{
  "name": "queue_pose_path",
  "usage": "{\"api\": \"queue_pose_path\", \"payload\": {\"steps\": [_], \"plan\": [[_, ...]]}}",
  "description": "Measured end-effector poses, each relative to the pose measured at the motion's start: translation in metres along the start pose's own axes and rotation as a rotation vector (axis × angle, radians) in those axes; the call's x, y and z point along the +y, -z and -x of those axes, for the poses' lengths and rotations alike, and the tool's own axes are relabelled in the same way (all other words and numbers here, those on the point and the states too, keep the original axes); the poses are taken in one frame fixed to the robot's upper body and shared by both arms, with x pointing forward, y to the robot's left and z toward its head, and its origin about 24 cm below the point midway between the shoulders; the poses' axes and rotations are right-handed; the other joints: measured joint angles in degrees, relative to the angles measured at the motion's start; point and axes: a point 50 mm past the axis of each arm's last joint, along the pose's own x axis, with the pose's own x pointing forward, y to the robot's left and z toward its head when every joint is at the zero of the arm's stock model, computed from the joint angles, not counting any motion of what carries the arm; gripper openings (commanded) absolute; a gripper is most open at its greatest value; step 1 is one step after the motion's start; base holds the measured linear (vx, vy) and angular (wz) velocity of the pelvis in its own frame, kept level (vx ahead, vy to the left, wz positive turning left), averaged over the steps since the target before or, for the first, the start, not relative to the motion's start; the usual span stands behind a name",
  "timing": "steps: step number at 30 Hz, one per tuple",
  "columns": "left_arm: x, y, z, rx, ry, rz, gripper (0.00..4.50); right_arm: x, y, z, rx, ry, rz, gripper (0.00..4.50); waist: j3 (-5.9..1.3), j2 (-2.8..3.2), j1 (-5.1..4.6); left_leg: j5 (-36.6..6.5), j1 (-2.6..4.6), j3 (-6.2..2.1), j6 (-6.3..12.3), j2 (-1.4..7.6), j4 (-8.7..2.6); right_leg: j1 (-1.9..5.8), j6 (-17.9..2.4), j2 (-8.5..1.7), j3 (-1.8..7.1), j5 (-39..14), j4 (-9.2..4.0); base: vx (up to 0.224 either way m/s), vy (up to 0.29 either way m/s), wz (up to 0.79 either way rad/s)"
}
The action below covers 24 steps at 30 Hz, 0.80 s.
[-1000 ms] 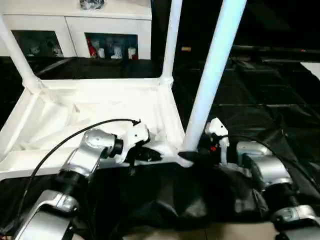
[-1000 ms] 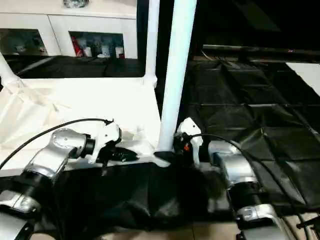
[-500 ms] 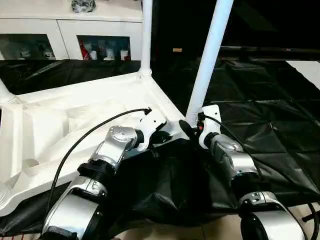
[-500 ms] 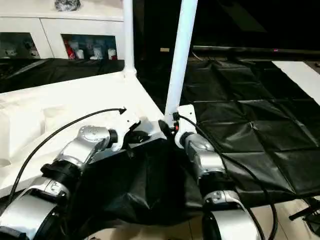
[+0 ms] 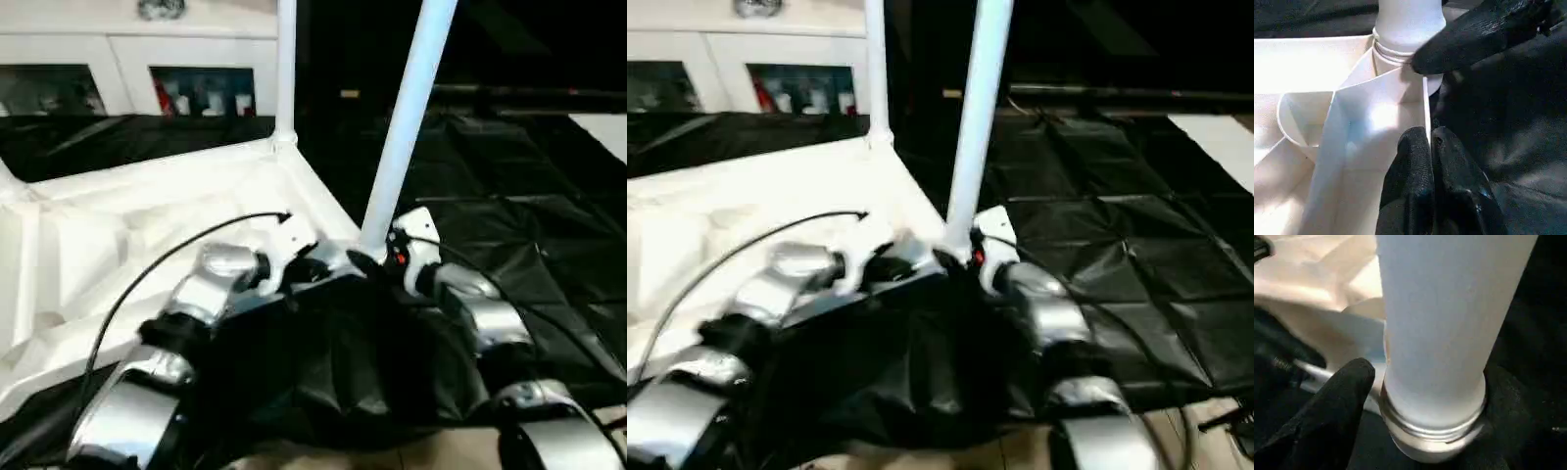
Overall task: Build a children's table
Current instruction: Rotate leg to tighten
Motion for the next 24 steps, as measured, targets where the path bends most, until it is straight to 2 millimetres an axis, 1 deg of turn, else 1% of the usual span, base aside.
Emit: {"api": "queue_pose_path", "payload": {"steps": [3,5,10,14,15,17,22,23,24], "plan": [[-0.001,0.002,0.006,-0.001,0.049,-0.004,0.00,-0.001,0.000,0.010,0.028,-0.094,0.031,3.72,0.01,0.01,0.16,0.01,-0.02,0.07,0.01,0.00,0.07,-0.01,-0.04,0.00,0.03,-0.08,-0.01,0.000,0.000,0.00],[-0.004,0.005,0.012,0.001,0.093,-0.024,0.00,0.000,0.001,0.016,0.045,-0.169,0.040,3.72,0.01,0.01,0.57,0.01,-0.01,0.13,0.02,0.02,0.13,0.01,-0.08,0.00,0.03,-0.13,-0.02,0.000,0.000,0.00],[-0.009,0.008,0.019,0.003,0.179,-0.049,0.00,0.009,0.001,0.018,0.068,-0.299,0.047,3.72,0.01,0.02,1.38,0.00,0.00,0.40,0.01,0.06,0.22,0.02,-0.08,-0.04,0.06,-0.13,0.00,0.000,0.000,0.00],[-0.011,0.010,0.022,0.005,0.205,-0.052,0.00,0.011,0.001,0.020,0.078,-0.341,0.041,3.72,0.01,0.02,1.42,0.00,0.01,0.45,0.00,0.05,0.31,0.03,-0.08,-0.06,0.11,-0.13,0.01,0.000,0.000,0.00],[-0.011,0.010,0.022,0.005,0.207,-0.054,0.00,0.011,0.001,0.020,0.079,-0.343,0.042,3.48,0.02,0.02,1.43,0.00,0.01,0.46,0.00,0.05,0.31,0.03,-0.08,-0.06,0.12,-0.13,0.01,0.000,0.000,0.00],[-0.011,0.010,0.023,0.006,0.217,-0.053,0.00,0.012,0.002,0.022,0.085,-0.350,0.042,3.37,0.02,0.02,1.52,0.00,0.01,0.46,0.00,0.05,0.29,0.02,-0.08,-0.06,0.11,-0.13,0.01,0.000,0.000,0.00],[-0.013,0.010,0.023,0.009,0.231,-0.059,0.00,0.012,0.003,0.025,0.094,-0.356,0.034,2.87,0.01,0.02,2.01,0.00,0.02,0.47,0.00,0.06,0.30,0.03,-0.08,-0.06,0.11,-0.13,0.02,0.000,0.000,0.00],[-0.013,0.010,0.023,0.009,0.228,-0.060,0.00,0.012,0.003,0.025,0.094,-0.354,0.032,2.87,0.01,0.01,2.07,0.00,0.04,0.48,0.00,0.06,0.30,0.03,-0.08,-0.06,0.11,-0.13,0.02,0.000,0.000,0.00],[-0.013,0.010,0.023,0.010,0.227,-0.060,0.00,0.012,0.003,0.025,0.093,-0.352,0.031,2.76,0.01,0.01,2.10,0.00,0.05,0.48,0.00,0.06,0.31,0.04,-0.08,-0.06,0.12,-0.13,0.03,0.000,0.000,0.00]]}}
